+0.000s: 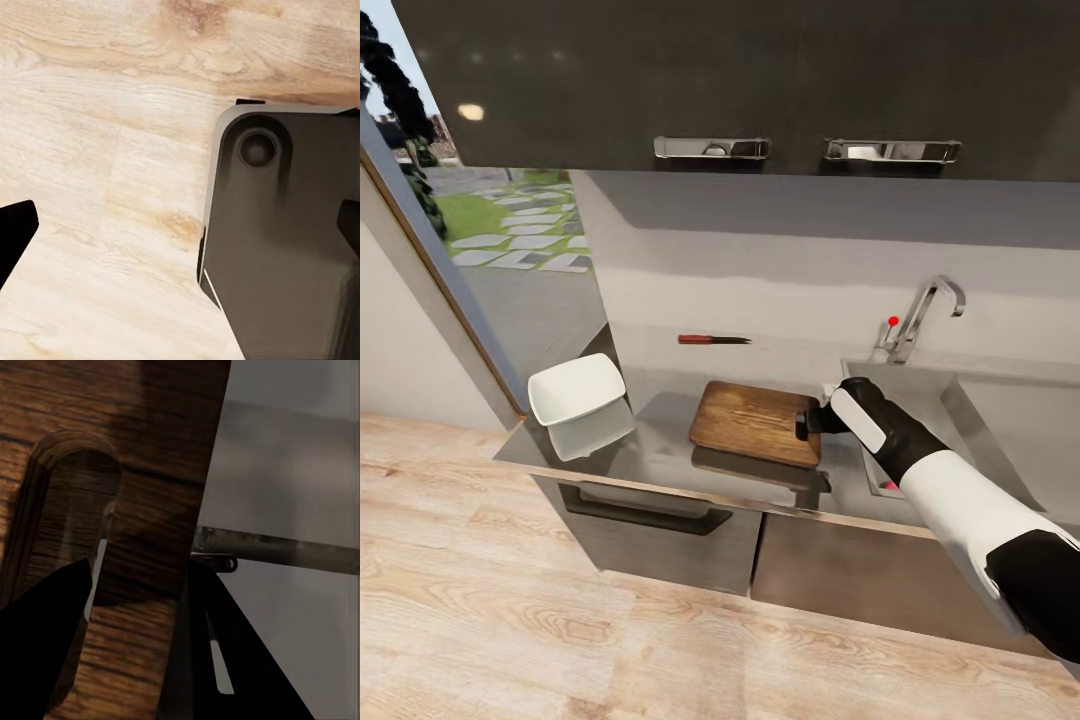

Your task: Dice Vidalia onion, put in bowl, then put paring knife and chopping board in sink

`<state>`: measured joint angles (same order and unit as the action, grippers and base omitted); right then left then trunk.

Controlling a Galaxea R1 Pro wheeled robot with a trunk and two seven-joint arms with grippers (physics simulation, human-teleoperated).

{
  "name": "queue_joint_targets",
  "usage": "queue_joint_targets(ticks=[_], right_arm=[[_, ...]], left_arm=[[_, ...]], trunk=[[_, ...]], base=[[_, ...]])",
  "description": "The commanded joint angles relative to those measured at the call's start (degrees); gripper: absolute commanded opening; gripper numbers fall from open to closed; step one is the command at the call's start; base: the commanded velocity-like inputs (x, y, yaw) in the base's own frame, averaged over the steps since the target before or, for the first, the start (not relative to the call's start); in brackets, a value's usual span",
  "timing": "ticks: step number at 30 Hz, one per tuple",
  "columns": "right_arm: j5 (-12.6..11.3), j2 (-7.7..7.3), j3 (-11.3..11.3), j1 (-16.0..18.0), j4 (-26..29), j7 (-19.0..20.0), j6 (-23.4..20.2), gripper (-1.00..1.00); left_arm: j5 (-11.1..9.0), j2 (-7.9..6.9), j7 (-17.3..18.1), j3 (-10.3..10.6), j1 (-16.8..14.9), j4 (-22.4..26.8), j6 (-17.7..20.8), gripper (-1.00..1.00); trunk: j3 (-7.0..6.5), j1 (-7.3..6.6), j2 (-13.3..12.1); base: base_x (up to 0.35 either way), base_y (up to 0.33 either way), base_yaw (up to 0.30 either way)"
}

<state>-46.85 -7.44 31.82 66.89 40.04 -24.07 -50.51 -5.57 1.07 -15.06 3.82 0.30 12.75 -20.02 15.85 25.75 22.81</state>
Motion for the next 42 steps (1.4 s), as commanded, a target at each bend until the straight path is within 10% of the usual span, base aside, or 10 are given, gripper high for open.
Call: queue_joint_targets(ticks=[1,27,42], right_arm=[[-0.7,-0.08,0.3,0.1,0.1,-0.5,0.0,-1.00],[-0.4,-0.14,1.3,0.0,-3.1,-0.5,5.6,-1.00],[-0.3,-0.38,11.8,0.0,-3.0,8.9,5.5,-1.00]], left_arm=[[-0.6,-0.01,-0.2,0.4,0.0,0.1,-0.1,1.00],[-0.6,0.31,-0.2,0.5,0.0,-0.4,-0.1,1.00],[-0.6,0.34,-0.2,0.5,0.0,-0.4,-0.1,1.00]], trunk=[[0.09,0.03,0.1],[0.09,0.03,0.1],[0.09,0.03,0.1]], base=[[0.000,0.000,0.000],[0.000,0.000,0.000],[0.000,0.000,0.000]])
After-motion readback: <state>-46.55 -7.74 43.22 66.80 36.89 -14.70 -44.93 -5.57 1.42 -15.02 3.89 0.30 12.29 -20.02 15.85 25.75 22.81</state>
